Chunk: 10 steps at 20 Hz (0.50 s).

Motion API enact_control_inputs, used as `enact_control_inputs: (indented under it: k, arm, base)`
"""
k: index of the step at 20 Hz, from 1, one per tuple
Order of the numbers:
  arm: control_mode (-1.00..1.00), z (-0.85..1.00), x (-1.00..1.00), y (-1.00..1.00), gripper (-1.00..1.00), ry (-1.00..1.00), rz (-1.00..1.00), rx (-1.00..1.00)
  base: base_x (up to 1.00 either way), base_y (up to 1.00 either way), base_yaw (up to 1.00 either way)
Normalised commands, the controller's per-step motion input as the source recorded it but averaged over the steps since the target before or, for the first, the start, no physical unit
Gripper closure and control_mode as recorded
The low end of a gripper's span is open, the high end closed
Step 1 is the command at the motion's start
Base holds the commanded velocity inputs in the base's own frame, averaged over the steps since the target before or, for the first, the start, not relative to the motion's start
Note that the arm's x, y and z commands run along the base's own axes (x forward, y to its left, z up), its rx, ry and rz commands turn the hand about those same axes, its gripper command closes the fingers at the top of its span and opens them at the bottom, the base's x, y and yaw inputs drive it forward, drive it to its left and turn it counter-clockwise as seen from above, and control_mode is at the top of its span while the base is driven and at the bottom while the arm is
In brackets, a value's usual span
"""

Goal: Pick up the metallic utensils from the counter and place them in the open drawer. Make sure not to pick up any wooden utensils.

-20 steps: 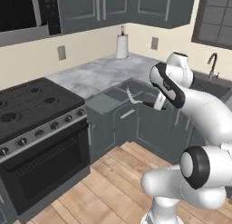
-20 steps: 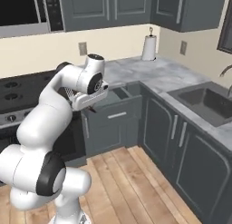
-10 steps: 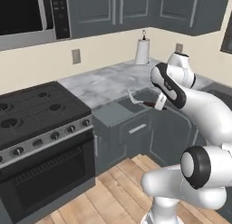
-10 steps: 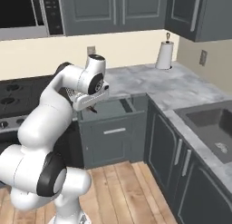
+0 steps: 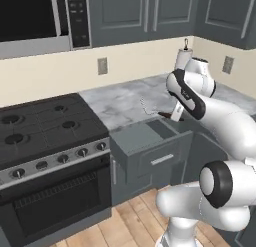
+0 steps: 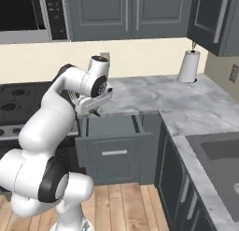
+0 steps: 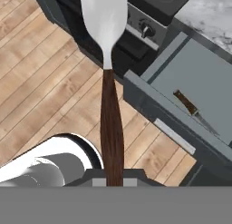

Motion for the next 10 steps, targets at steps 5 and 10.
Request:
enact_control_inputs:
  k: [5, 10]
  arm:
    - [1.0, 0.0, 0.0, 0.0, 1.0, 0.0, 0.0, 0.0]
    - [1.0, 0.0, 0.0, 0.0, 1.0, 0.0, 0.0, 0.0]
  base:
    - [0.53, -0.28, 0.34]
    - [0.49, -0.3, 0.38]
